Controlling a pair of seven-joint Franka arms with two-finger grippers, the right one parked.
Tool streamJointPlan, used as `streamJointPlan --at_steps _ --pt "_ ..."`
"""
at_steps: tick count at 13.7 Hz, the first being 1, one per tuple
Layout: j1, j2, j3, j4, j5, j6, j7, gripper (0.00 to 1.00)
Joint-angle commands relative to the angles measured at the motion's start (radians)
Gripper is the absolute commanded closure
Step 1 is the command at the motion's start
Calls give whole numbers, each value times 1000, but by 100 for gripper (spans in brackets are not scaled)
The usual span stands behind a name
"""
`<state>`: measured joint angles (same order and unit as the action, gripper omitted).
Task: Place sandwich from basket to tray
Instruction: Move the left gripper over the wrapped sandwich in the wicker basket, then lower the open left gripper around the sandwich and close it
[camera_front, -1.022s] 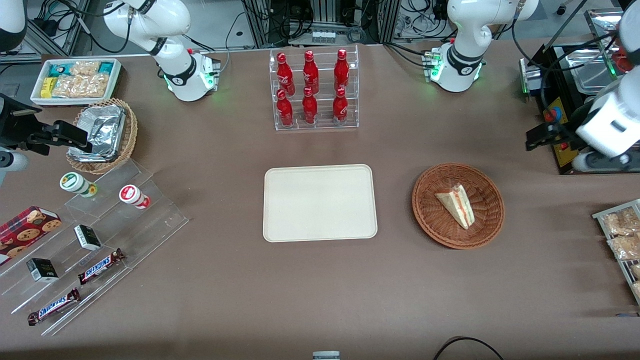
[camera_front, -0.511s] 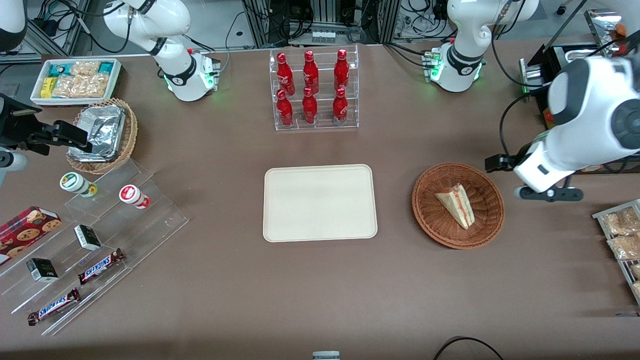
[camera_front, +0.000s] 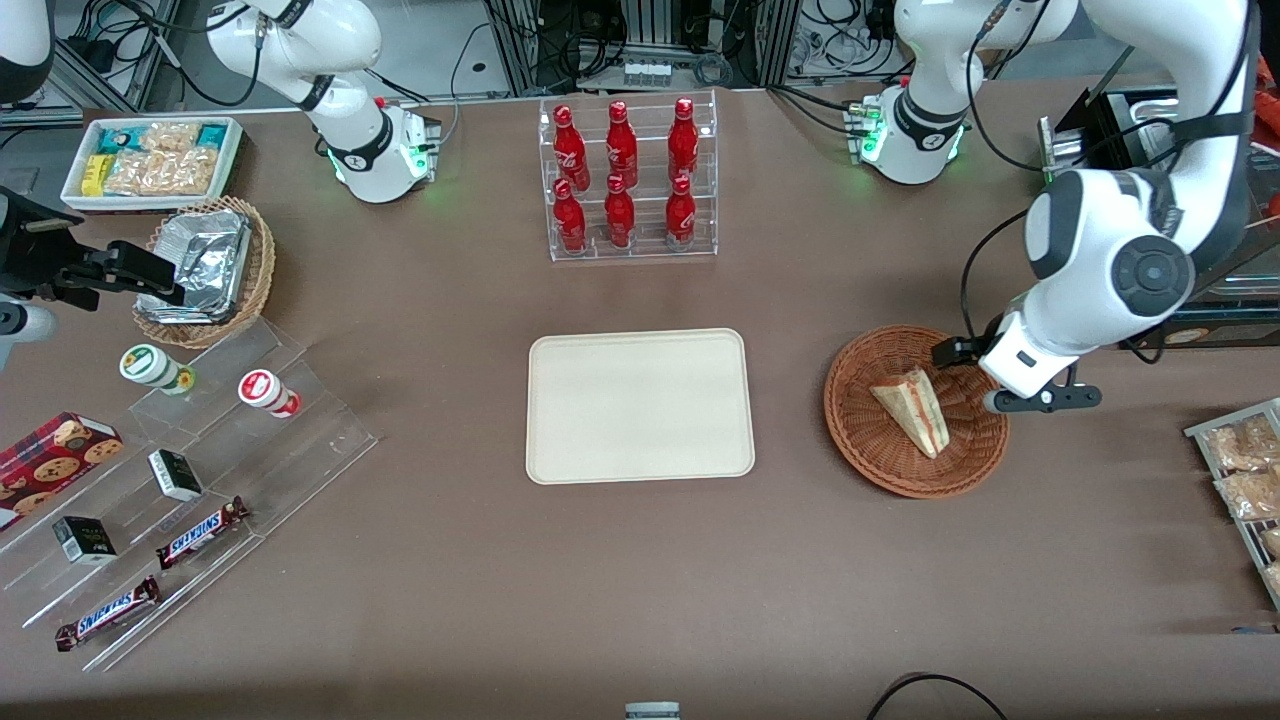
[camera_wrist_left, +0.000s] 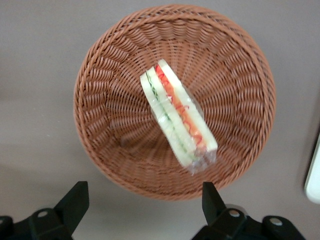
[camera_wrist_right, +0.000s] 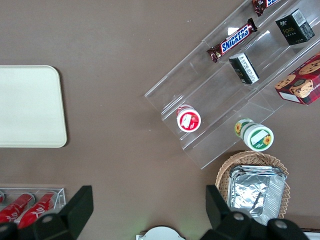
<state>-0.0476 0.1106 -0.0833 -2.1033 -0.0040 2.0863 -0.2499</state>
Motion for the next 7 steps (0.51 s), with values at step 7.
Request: streamJointPlan --at_steps 7 --pt "-6 43 -72 -49 6 176 -459 0"
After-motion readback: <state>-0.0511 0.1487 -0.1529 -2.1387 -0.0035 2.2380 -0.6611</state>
